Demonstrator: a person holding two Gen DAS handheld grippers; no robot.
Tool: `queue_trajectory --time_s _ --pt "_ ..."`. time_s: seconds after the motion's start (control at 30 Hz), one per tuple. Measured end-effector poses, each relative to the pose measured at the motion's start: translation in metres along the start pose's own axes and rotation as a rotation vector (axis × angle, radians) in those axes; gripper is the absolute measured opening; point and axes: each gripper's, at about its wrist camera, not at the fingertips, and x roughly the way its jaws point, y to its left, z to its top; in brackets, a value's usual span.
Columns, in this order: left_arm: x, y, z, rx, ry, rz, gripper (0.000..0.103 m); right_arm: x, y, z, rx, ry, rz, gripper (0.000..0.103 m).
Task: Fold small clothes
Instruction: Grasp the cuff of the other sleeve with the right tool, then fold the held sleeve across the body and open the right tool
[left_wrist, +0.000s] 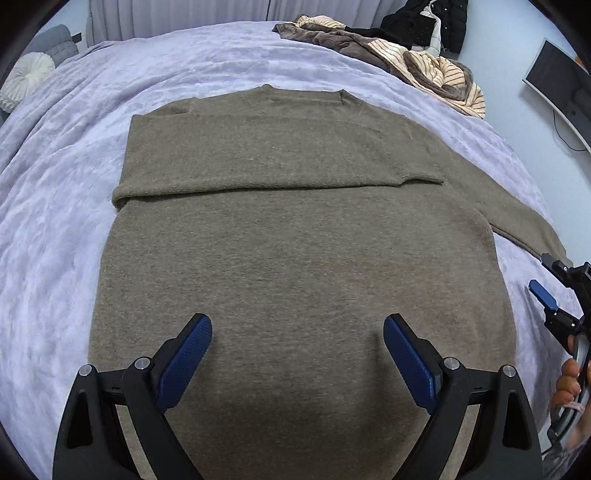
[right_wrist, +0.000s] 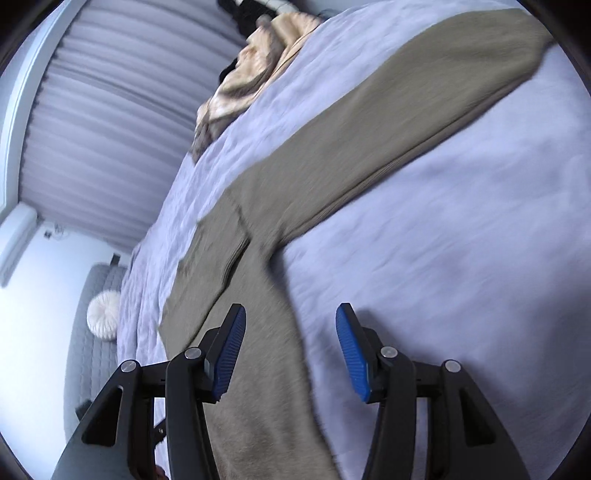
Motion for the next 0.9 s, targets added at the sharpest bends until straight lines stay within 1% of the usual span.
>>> queue_trajectory --time_s 0.07,0.13,0.23,0.3,0.4,0.5,0.57,0.67,0.7,0.73,0.77,0.8,0.9 --pt "0.001 -0.008 0.001 0.006 -0.001 0.004 0.094 -0.011 -0.017 0.018 0.048 -0.054 -0.019 0.055" --pt "0.003 -0.016 0.002 0.012 0.001 0.006 0.094 -0.025 -0.04 0.04 0.124 -0.132 -0.047 0.055" --pt "0.008 -0.028 0.005 0.021 0.006 0.008 0.094 -0.038 -0.071 0.067 0.232 -0.224 -0.069 0.055" --pt "0.012 -0.035 0.009 0.027 0.009 0.009 0.094 -0.043 -0.086 0.083 0.291 -0.269 -0.059 0.055" --pt "0.018 -0.047 0.018 0.03 0.01 0.003 0.094 -0.042 -0.096 0.1 0.345 -0.321 -0.048 0.055" --pt "0.022 -0.058 0.031 0.035 -0.005 -0.003 0.094 -0.034 -0.101 0.114 0.38 -0.348 -0.052 0.055" --pt "0.024 -0.061 0.042 0.037 -0.019 -0.006 0.094 -0.031 -0.101 0.119 0.389 -0.349 -0.044 0.055" --pt "0.025 -0.06 0.058 0.026 -0.041 -0.01 0.094 -0.027 -0.099 0.127 0.395 -0.334 -0.011 0.054" --pt "0.026 -0.058 0.063 0.019 -0.049 -0.011 0.094 -0.024 -0.096 0.129 0.393 -0.329 -0.008 0.041" --pt "0.026 -0.056 0.068 0.013 -0.056 -0.01 0.094 -0.024 -0.097 0.131 0.389 -0.324 0.001 0.02" --pt "0.027 -0.053 0.074 0.007 -0.065 -0.009 0.094 -0.021 -0.094 0.133 0.382 -0.315 0.024 0.013" --pt "0.028 -0.05 0.078 0.002 -0.072 -0.007 0.094 -0.019 -0.092 0.134 0.375 -0.31 0.047 0.01" --pt "0.031 -0.039 0.091 -0.02 -0.094 -0.002 0.094 -0.016 -0.077 0.135 0.337 -0.302 0.099 0.01"
